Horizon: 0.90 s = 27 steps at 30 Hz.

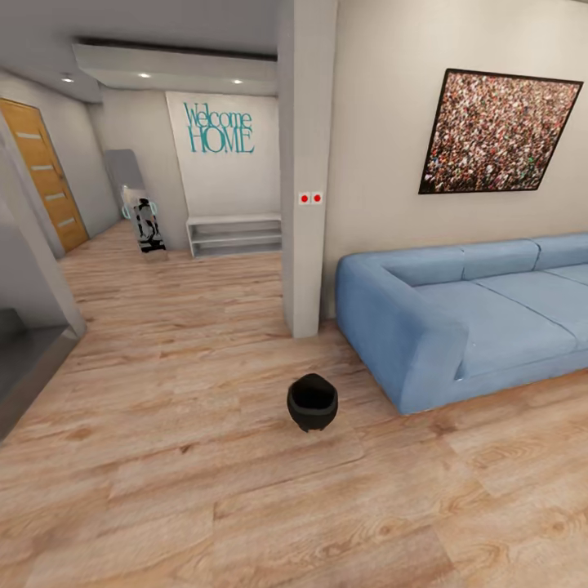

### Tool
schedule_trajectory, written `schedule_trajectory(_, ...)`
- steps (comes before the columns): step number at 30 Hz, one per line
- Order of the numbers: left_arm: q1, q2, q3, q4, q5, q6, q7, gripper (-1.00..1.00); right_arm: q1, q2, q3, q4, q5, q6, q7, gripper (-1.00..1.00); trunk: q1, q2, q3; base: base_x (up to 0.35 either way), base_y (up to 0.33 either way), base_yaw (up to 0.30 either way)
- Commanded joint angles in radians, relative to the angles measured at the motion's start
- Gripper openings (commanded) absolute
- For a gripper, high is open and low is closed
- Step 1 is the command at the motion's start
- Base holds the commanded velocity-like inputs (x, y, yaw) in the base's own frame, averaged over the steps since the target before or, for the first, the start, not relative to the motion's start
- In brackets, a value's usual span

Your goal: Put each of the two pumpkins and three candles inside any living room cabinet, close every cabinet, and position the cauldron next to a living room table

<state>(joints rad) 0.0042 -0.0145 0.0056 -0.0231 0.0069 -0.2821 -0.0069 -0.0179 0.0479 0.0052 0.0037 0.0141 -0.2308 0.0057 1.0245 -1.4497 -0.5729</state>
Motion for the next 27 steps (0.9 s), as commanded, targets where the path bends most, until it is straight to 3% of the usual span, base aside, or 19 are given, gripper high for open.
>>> schedule_trajectory(1, 0.0, 0.0, 0.001, -0.001, 0.001, -0.001, -0.001, 1.0, -0.001, 0.0, 0.0, 0.001, 0.001, -0.004, 0.001, 1.0, 0.001, 0.0, -0.001, 0.296, 0.15, 0.0)
schedule_trajectory(23, 0.0, -0.001, -0.002, -0.004, 0.0, -0.001, 0.0, 1.0, -0.001, 0.0, -0.008, -0.002, -0.015, -0.004, -0.008, 1.0, 0.001, 0.0, -0.001, 0.313, 0.105, 0.0)
schedule_trajectory(27, -0.001, -0.001, -0.004, -0.085, -0.001, 0.009, 0.013, 1.0, -0.001, 0.0, -0.008, -0.008, -0.016, -0.003, -0.009, 1.0, 0.001, 0.0, -0.001, 0.326, 0.069, 0.0)
